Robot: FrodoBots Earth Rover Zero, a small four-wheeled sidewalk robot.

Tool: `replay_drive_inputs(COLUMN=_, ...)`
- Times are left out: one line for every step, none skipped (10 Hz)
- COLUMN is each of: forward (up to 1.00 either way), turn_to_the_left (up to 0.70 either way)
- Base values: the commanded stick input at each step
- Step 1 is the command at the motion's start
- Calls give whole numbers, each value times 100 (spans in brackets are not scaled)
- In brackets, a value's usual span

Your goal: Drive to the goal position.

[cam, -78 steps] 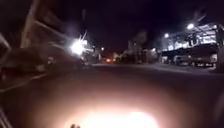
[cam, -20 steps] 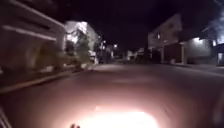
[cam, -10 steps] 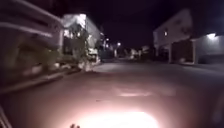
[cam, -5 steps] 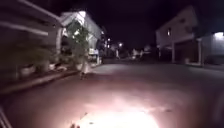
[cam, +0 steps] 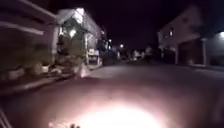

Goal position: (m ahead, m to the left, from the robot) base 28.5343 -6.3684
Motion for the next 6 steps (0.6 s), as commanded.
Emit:
replay_drive_inputs(forward=100, turn_to_the_left=0)
replay_drive_inputs(forward=100, turn_to_the_left=0)
replay_drive_inputs(forward=100, turn_to_the_left=0)
replay_drive_inputs(forward=100, turn_to_the_left=0)
replay_drive_inputs(forward=100, turn_to_the_left=0)
replay_drive_inputs(forward=100, turn_to_the_left=0)
